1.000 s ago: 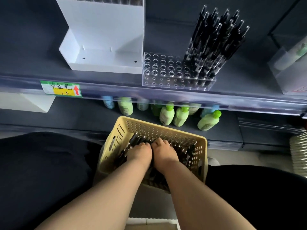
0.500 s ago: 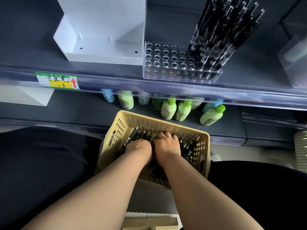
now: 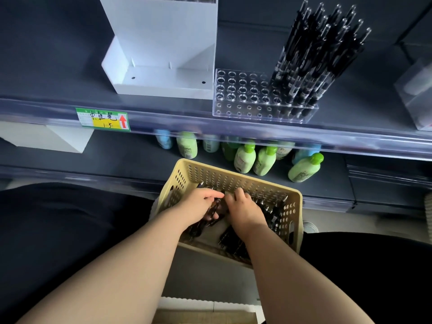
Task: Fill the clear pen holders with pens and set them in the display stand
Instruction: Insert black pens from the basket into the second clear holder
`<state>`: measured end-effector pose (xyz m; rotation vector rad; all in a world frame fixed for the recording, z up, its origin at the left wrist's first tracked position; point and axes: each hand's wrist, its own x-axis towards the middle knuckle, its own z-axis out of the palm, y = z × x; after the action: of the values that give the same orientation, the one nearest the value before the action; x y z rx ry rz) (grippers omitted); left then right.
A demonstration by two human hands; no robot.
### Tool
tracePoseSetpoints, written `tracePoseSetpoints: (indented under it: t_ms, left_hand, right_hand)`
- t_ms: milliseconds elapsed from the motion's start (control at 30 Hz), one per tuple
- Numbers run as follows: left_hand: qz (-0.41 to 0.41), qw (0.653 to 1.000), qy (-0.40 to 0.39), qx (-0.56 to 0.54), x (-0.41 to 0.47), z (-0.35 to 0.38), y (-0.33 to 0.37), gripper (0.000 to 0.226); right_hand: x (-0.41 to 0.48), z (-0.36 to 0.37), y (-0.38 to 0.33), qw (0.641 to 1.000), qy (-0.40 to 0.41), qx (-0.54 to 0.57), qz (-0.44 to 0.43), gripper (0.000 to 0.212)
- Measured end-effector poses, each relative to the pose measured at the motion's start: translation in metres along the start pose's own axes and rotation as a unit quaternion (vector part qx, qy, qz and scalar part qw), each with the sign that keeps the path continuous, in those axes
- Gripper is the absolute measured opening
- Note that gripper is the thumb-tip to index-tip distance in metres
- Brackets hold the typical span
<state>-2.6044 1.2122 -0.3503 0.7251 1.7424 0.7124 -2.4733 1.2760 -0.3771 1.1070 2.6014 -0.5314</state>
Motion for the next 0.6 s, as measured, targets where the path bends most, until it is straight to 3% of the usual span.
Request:
tracePoseSetpoints:
  t_ms: [100, 200, 267, 333, 367, 500, 600]
  left_hand:
    - [0.021, 1.0, 0.004, -0.004, -0.004, -0.004, -0.001, 0.035]
    - [0.035, 0.998, 0.056, 0.006, -0.009, -0.004, -0.006, 0.023]
    - [0.036, 0.989, 0.114, 0.087, -0.012, -0.005, -0.006, 0.009]
    - [0.055, 0.964, 0.176, 0.19, -0.013, -0.007, -0.004, 0.028]
    - [0.075, 0.958, 0.194, 0.199, -0.014, -0.007, -0.002, 0.027]
    - [0.126, 0.953, 0.222, 0.161, -0.024, -0.006, 0.024, 0.01]
    - [0.172, 0.944, 0.246, 0.138, -0.036, -0.004, 0.045, 0.013]
  right_hand:
    - [-0.001, -0.001, 0.0, 0.999, 0.017, 0.039, 0.011, 0.029]
    - [-0.004, -0.004, -0.004, 0.994, 0.048, 0.098, 0.016, 0.025]
    - [-0.008, -0.008, -0.008, 0.987, 0.076, 0.139, 0.018, 0.023]
    - [-0.012, -0.015, -0.011, 0.98, 0.107, 0.168, 0.015, 0.019]
    - [-0.014, -0.019, -0.013, 0.975, 0.126, 0.182, 0.012, 0.019]
    - [-0.023, -0.041, -0.022, 0.944, 0.192, 0.269, 0.005, 0.027]
    - [-0.029, -0.061, -0.028, 0.906, 0.225, 0.358, 0.002, 0.012]
